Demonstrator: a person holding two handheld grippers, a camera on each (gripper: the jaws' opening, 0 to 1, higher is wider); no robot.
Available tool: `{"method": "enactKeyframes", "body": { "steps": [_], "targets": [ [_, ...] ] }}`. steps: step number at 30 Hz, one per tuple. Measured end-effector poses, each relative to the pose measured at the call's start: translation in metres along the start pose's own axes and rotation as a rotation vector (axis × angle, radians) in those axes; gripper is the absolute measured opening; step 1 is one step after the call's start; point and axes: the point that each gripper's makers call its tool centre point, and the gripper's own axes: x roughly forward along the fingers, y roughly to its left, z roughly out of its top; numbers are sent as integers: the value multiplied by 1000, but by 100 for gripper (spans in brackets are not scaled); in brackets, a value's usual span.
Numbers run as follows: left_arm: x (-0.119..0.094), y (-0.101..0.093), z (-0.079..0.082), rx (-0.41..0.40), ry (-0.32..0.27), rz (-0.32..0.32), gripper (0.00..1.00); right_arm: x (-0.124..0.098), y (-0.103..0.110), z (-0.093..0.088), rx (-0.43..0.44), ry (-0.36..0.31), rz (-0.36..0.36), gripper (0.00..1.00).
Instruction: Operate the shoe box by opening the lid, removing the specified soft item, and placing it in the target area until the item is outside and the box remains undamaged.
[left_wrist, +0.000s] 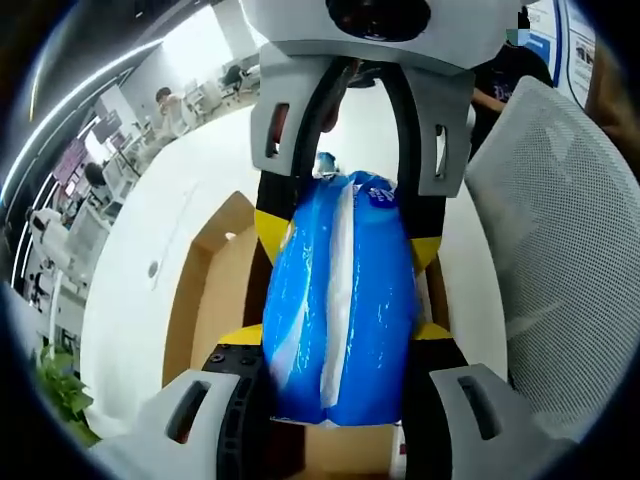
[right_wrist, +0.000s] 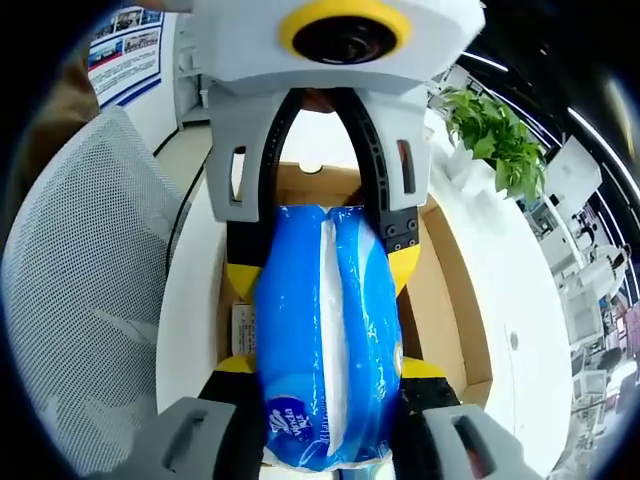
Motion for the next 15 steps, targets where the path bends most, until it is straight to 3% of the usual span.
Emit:
{"method": "enactKeyframes", "body": {
  "steps": [15],
  "targets": [
    [8,-5,42,80,-19,-25,49,-34,0,-25,55,13,-62,45]
  ]
}}
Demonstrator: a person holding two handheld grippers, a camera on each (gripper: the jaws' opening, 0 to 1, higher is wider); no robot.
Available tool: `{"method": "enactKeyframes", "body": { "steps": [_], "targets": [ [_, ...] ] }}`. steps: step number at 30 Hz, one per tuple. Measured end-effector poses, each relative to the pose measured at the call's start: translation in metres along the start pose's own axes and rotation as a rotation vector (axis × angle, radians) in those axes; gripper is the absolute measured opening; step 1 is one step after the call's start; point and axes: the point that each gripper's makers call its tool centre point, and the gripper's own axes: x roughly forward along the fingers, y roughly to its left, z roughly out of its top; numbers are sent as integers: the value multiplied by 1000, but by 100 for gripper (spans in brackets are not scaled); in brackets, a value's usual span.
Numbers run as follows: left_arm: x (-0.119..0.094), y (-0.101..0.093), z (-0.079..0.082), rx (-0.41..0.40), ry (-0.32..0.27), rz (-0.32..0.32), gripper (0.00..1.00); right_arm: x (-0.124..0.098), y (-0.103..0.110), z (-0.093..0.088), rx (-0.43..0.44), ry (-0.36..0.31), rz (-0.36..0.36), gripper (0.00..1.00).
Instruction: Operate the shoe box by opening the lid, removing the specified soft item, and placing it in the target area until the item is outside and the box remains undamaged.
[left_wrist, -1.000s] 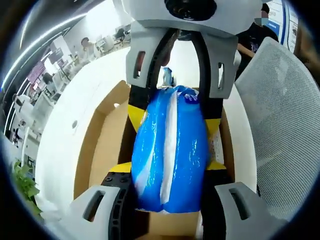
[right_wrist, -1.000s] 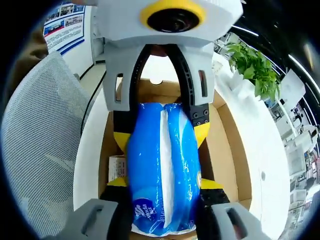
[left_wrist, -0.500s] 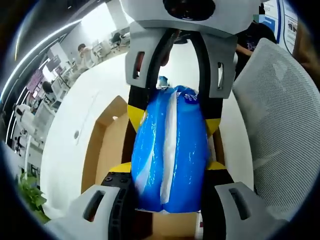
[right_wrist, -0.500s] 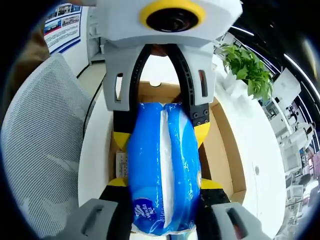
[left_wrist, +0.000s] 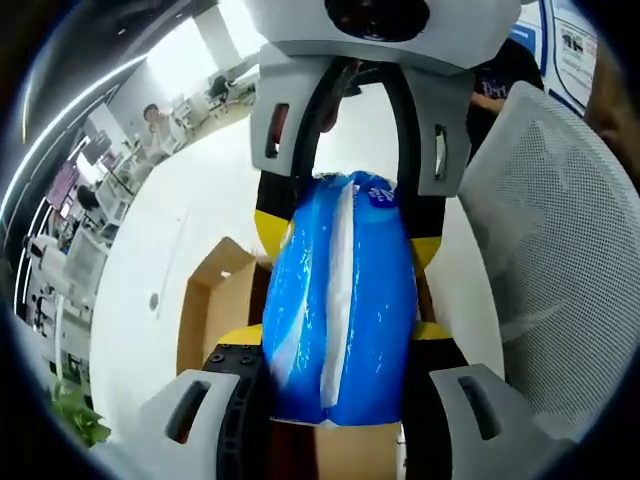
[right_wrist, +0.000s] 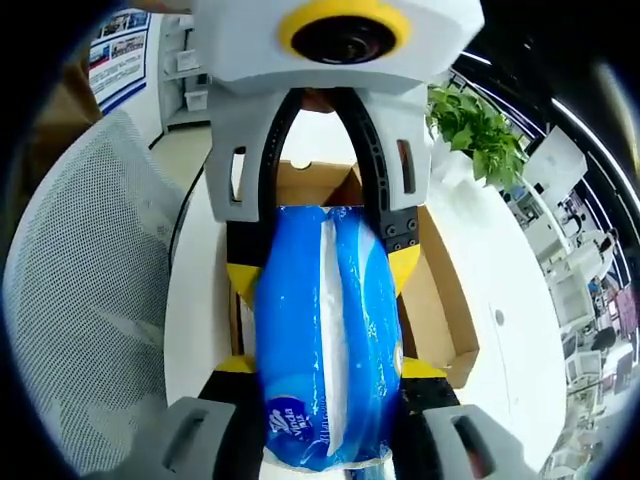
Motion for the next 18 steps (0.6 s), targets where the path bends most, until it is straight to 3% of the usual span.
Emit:
{"method": "enactKeyframes", "body": {
  "steps": [18],
  "targets": [
    [32,-7,62,82,-43,-42,49,-42,-5,-55,69,31,-58,45]
  ]
}}
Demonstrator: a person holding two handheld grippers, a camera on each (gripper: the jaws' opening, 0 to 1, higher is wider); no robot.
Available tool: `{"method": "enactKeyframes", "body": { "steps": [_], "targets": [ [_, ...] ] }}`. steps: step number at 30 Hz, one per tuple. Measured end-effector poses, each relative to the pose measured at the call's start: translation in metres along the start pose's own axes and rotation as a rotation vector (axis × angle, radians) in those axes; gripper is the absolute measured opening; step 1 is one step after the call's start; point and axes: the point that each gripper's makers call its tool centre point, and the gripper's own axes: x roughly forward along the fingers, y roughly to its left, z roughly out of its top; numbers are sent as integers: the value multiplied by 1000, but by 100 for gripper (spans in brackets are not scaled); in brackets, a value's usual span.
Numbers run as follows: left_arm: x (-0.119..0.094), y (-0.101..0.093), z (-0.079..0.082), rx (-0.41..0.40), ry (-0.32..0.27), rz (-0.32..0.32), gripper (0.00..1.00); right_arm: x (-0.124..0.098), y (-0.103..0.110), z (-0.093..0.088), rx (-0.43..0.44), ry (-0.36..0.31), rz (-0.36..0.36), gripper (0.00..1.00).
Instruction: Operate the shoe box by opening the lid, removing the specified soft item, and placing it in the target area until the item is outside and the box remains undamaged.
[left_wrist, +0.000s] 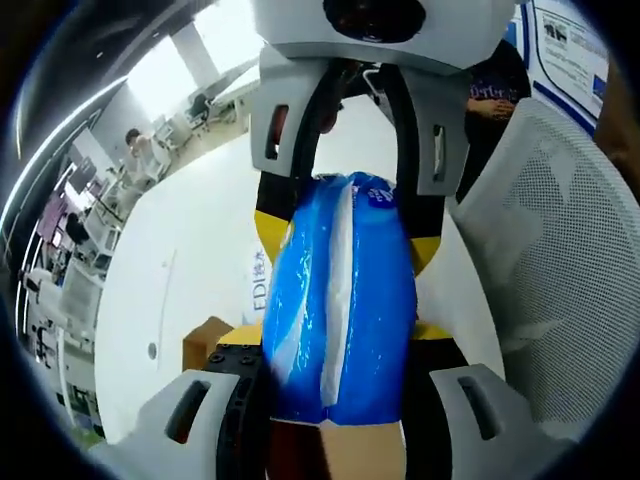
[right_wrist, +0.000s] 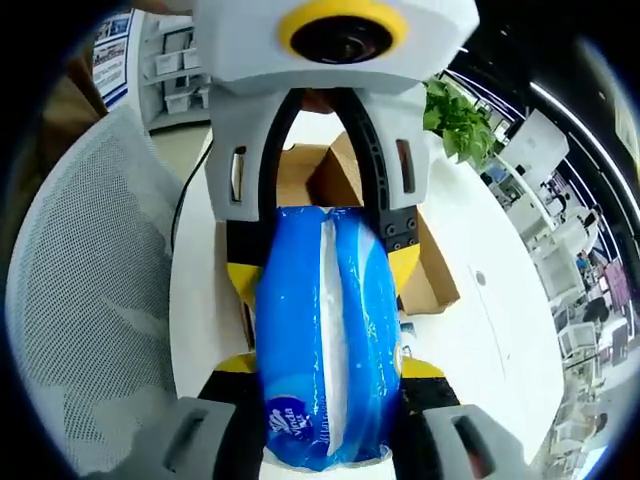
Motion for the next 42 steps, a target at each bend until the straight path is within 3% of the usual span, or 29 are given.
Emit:
{"method": "enactKeyframes", "body": {
  "steps": [10,20,30,42],
  "targets": [
    [30,1,32,4,-21,-22,49,-16,-8,-40,25,39,1,45],
    [60,1,59,-41,-56,-42,49,-28,-16,-79,19,85,54,45],
    [80,8,72,-91,-65,-44,49,-31,-27,-102,-7,110,108,46],
    [103,24,84,-138,-92,12,49,-31,-48,-126,-71,164,130,46]
  ]
}}
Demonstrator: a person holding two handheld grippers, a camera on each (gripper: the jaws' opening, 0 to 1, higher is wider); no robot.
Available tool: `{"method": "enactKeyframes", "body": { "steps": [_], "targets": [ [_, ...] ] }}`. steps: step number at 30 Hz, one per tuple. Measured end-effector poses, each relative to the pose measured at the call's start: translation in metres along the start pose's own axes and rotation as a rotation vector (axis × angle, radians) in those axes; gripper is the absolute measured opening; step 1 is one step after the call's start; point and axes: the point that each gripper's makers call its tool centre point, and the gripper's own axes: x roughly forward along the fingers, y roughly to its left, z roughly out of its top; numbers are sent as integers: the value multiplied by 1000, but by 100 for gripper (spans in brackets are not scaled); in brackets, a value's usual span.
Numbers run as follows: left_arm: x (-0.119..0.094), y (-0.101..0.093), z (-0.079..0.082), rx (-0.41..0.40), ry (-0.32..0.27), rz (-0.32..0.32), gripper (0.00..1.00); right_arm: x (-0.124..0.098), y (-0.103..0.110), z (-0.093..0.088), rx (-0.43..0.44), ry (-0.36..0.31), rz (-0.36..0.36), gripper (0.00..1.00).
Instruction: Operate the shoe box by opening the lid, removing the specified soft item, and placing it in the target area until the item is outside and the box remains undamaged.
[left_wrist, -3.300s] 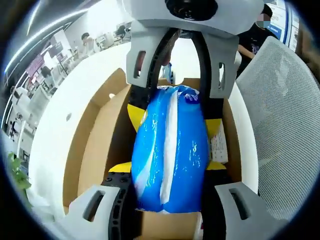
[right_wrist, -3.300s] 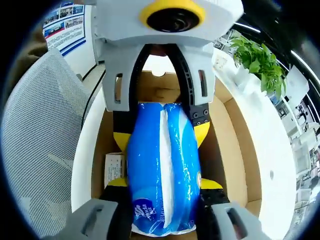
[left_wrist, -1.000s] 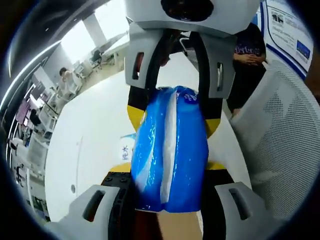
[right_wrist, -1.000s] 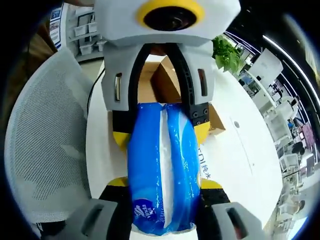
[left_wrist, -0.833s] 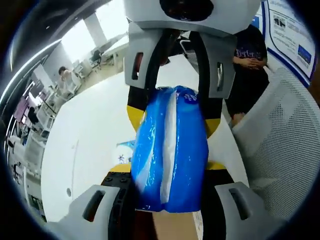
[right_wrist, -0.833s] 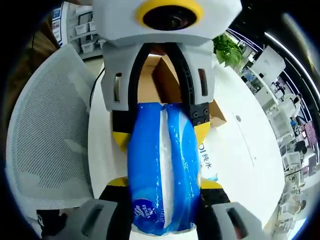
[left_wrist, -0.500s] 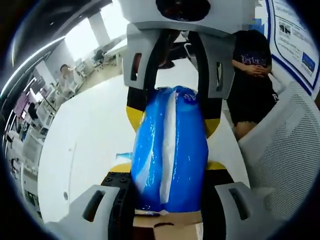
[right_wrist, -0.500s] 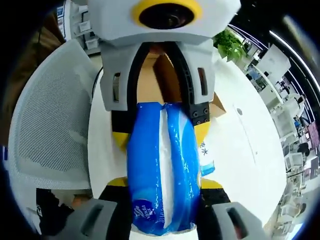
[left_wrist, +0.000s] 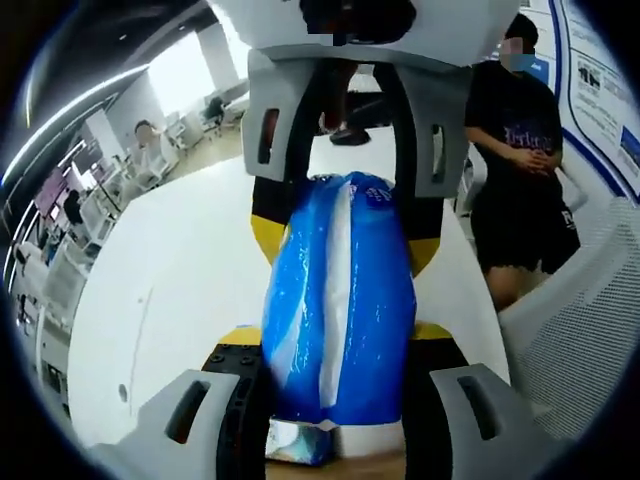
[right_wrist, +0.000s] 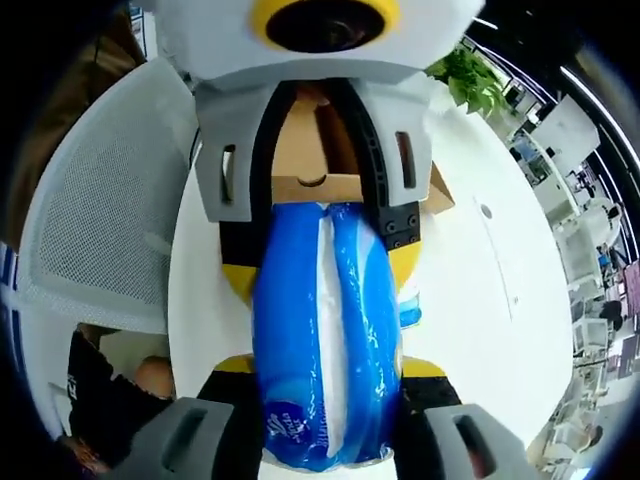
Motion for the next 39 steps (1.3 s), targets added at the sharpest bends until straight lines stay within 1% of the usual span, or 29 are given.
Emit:
{"method": "enactKeyframes", "body": {
  "steps": [4,11,15,21,32,39],
  "targets": [
    [11,7,5,-13,-8,15,49,1,-7,-10,-11,14,3,46],
    [28,18,12,-26,-15,21,49,4,-21,-27,-18,37,11,46],
    [33,23,15,-30,-17,24,49,4,-28,-35,-22,41,15,46],
    [50,29,19,-45,-17,32,49,10,-38,-50,-30,58,25,46],
    [73,44,18,-69,-12,42,49,22,-54,-67,-46,74,41,46],
    [82,53,16,-76,-5,52,49,31,-64,-75,-50,78,43,47]
  ]
}}
